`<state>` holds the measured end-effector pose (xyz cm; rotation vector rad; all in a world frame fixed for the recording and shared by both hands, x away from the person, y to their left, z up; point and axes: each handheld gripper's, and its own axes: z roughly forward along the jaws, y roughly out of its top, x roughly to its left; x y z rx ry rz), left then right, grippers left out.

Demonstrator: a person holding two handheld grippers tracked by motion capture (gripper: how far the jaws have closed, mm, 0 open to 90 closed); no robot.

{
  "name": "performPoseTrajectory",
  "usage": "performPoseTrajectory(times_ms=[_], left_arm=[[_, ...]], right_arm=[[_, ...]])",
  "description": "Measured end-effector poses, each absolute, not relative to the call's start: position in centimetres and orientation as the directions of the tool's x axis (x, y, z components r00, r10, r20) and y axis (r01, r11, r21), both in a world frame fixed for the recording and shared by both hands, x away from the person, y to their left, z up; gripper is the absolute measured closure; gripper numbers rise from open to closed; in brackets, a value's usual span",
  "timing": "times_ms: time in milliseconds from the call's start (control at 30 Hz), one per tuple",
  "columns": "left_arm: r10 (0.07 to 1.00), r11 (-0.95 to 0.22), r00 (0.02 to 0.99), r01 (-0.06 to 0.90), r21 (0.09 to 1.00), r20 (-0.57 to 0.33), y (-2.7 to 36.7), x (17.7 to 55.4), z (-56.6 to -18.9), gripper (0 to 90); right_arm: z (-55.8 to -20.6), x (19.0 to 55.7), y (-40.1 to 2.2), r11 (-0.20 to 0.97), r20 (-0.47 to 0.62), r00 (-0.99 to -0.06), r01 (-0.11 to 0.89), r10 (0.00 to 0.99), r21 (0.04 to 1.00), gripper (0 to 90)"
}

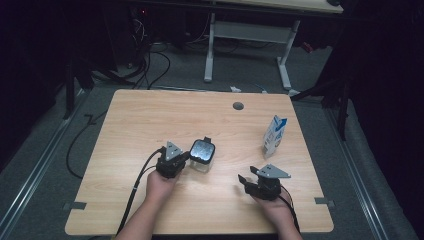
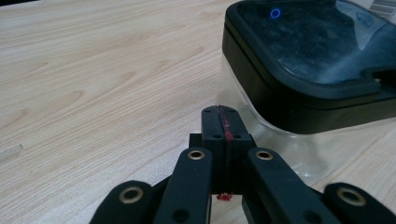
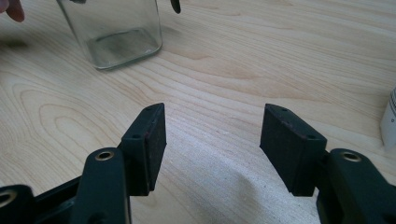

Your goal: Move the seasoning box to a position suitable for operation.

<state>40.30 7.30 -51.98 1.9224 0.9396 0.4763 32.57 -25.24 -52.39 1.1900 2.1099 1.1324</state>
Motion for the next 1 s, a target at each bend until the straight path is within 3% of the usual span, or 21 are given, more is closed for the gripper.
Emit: performPoseTrajectory(times_ms=[1000], left_arm=[[0.713, -0.301, 0.7, 0.346, 0.889, -0.031, 5.6, 36.3, -51.2, 90.0]], right_arm=[[-52.8, 32.7, -25.2, 0.292, -0.004, -0.508, 0.488, 0.861, 0.822, 40.5]])
